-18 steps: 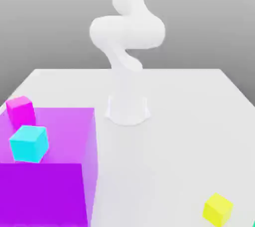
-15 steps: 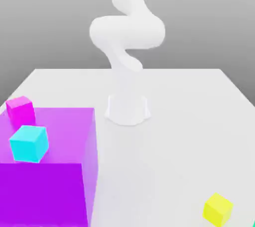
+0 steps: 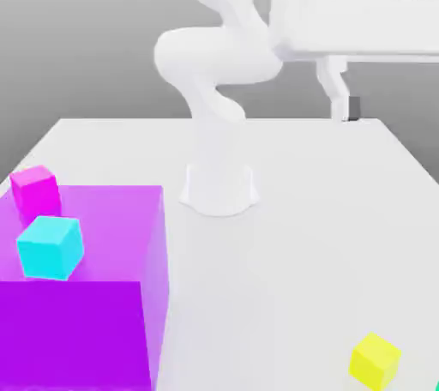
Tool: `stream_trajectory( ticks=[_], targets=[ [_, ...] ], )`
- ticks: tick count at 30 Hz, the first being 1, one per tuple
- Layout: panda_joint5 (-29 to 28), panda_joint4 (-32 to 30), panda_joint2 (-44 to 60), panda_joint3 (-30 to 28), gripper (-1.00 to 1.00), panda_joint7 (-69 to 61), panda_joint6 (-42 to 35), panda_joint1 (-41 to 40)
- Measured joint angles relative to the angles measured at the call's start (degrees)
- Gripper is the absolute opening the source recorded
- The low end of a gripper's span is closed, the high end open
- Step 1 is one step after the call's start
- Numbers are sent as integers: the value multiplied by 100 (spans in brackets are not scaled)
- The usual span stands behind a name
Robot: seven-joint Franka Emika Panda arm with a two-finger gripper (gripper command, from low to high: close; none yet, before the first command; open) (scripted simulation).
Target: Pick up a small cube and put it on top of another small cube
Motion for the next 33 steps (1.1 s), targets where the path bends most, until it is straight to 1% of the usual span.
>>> stream_trajectory(
  ticks=[7, 15, 19, 20, 27, 30, 33],
  targets=[
    [-358, 354, 1473, 146, 0, 317, 200, 420],
    [-622, 756, 3140, 237, 0, 579, 438, 975],
    [-823, 957, 3969, 70, 0, 725, 923, 1191],
    [-863, 991, 4109, 29, -100, 751, 1024, 1225],
    [-842, 991, 4111, 28, -100, 737, 1028, 1230],
    [-676, 869, 3609, 160, -100, 626, 649, 1134],
    [-392, 406, 3031, 227, -100, 641, 570, 959]
  ],
)
